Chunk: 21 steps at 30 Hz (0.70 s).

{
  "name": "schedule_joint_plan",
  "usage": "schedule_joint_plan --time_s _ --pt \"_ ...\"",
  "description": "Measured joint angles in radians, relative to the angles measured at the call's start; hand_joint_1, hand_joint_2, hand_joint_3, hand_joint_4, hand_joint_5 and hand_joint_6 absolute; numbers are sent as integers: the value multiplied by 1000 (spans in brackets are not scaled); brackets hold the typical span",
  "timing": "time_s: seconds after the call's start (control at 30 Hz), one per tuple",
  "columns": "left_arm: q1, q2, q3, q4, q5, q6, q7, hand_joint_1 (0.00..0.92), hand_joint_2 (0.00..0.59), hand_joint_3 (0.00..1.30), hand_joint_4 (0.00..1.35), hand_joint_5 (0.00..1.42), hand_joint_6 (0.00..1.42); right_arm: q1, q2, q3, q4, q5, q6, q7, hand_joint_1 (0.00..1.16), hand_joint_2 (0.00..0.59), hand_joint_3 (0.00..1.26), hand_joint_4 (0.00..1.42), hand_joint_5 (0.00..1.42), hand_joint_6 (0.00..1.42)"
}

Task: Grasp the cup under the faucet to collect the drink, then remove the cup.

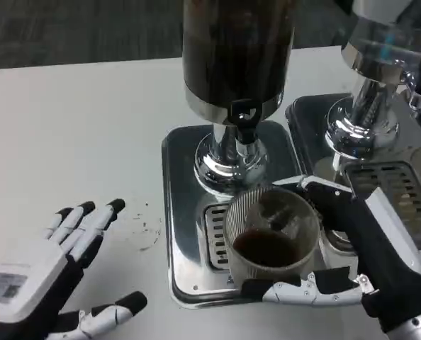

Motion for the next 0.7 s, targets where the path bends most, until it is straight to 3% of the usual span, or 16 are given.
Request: schedule_joint_plan --time_s 0.7 --pt "164 -8 4 -155 78 74 7 0 113 0 0 0 0 68 -52 9 -139 79 49 158 926 105 705 817 864 943"
